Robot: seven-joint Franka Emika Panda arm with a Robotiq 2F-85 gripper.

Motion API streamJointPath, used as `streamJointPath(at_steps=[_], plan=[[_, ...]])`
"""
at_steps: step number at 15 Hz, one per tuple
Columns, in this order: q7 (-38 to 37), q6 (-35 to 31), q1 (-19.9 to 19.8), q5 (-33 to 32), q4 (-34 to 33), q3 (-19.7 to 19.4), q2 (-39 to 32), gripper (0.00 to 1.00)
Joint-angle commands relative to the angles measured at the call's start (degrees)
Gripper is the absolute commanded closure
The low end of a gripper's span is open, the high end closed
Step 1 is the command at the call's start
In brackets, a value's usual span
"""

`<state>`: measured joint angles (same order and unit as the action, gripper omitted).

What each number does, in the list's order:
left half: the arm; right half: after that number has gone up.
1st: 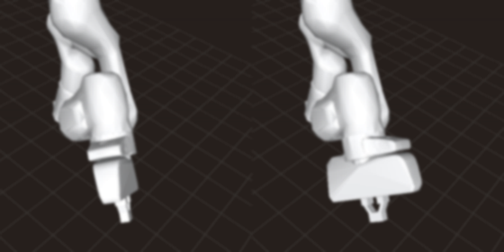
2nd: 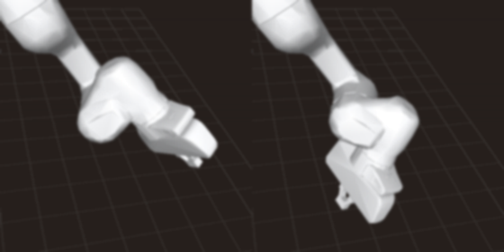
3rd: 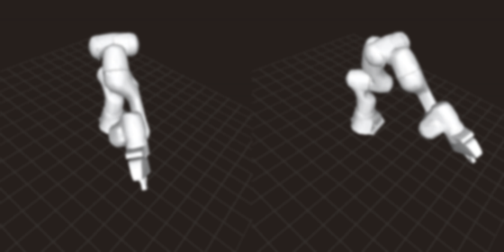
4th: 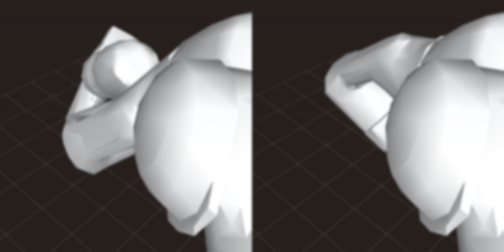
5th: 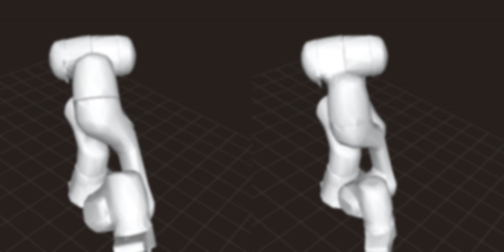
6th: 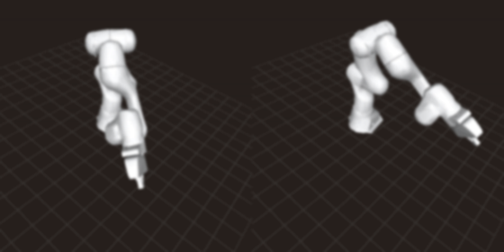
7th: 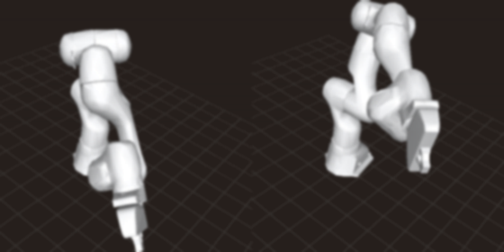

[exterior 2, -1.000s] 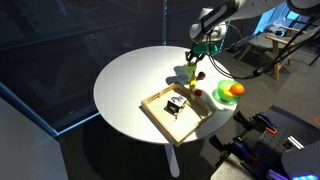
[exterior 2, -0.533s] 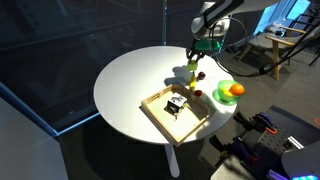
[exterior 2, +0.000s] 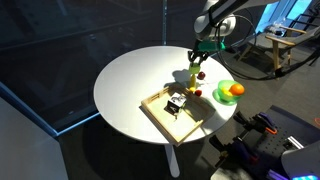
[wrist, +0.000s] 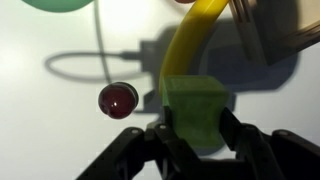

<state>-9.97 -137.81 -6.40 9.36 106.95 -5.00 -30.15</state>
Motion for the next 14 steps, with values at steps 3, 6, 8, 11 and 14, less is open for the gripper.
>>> streamJointPath(at_steps=[3, 6, 8, 11, 14], plan=[[1.05, -4.55, 1.54, -0.71, 9.11, 0.26, 6.78, 0.75], [1.00, -7.32, 2.50, -1.25, 12.03, 0.38, 8.50, 0.75], [1.22, -8.99, 3.08, -1.58, 13.73, 0.56, 9.46, 0.75], [1.46, -10.61, 3.93, -2.21, 15.89, 0.96, 10.76, 0.75], [1.50, -10.33, 4.72, -2.52, 17.36, 1.41, 11.87, 0.75]])
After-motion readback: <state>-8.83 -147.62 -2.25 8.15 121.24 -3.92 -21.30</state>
